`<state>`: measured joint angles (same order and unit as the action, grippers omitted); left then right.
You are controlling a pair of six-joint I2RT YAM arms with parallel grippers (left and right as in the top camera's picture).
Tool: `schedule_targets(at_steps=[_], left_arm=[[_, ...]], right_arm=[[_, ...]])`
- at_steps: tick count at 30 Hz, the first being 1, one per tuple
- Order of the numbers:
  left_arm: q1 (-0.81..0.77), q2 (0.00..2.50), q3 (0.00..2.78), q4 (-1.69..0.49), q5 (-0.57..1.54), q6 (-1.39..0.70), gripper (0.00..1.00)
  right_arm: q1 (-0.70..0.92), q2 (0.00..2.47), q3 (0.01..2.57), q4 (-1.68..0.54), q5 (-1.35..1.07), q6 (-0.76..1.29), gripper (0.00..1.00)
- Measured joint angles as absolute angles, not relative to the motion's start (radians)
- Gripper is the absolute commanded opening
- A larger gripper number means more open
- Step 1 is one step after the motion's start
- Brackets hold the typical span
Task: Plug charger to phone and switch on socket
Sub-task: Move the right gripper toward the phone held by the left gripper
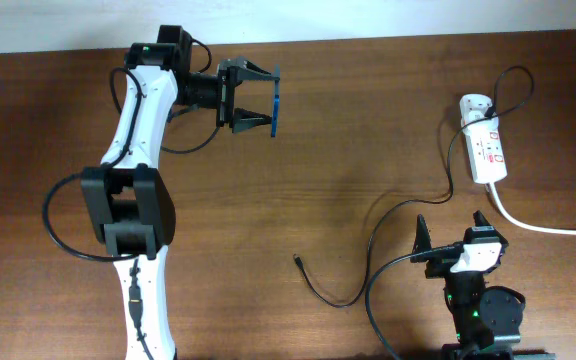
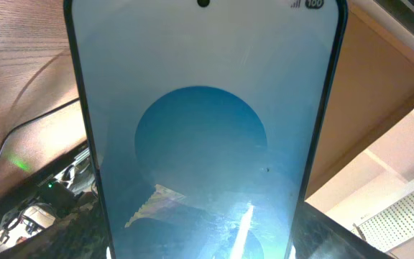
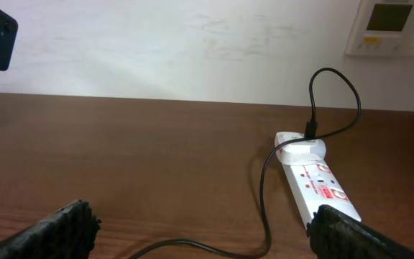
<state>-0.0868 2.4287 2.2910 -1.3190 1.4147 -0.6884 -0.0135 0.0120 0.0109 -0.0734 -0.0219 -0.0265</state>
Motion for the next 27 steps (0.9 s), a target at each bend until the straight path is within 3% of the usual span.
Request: schedule_targets(at_steps=[4,7,10,13,17,18,20,23,25,27], left_arm=[[-0.087,2.429,2.291,-1.319,1.415,-0.686,0.77],[-0.087,2.429,2.291,-1.319,1.415,-0.678,0.77],[-0.087,2.429,2.291,-1.319,1.415,-0.677,0.77],[-0.087,2.429,2.291,-1.319,1.416,-0.674,0.77],[-0.087,2.429,2.291,-1.319,1.418,-0.674,0.77],[-0.087,2.429,2.291,-1.319,1.419,-0.674,0.76],[-0.087,2.429,2.291,-1.32,1.423,-0.674,0.76],[-0.087,2.429,2.291,-1.32,1.425,-0.674,0.77],[-0.087,2.429,2.291,-1.32,1.425,-0.673,0.77],[-0.087,2.429,2.291,-1.322,1.425,-0.674,0.77]], right_arm=[[-0.014,0.012,0.011,-0.062,-0.028,-0.023,0.98],[-0.014,0.012,0.011,-0.047,-0.282,0.157,0.99],[-0.014,0.014,0.01,0.101,-0.561,0.425,0.98],[-0.014,0.013,0.015,0.472,-0.693,0.553,0.98],[-0.014,0.04,0.181,0.473,-0.728,0.594,0.99],[-0.014,0.077,0.291,0.417,-0.738,0.579,0.98],[-0.016,0.203,0.584,0.074,-0.771,0.464,0.98],[-0.018,0.51,1.019,-0.584,-0.788,0.237,0.98],[-0.018,0.716,1.234,-0.854,-0.8,0.136,0.98],[-0.018,0.905,1.392,-0.988,-0.892,0.092,0.98]])
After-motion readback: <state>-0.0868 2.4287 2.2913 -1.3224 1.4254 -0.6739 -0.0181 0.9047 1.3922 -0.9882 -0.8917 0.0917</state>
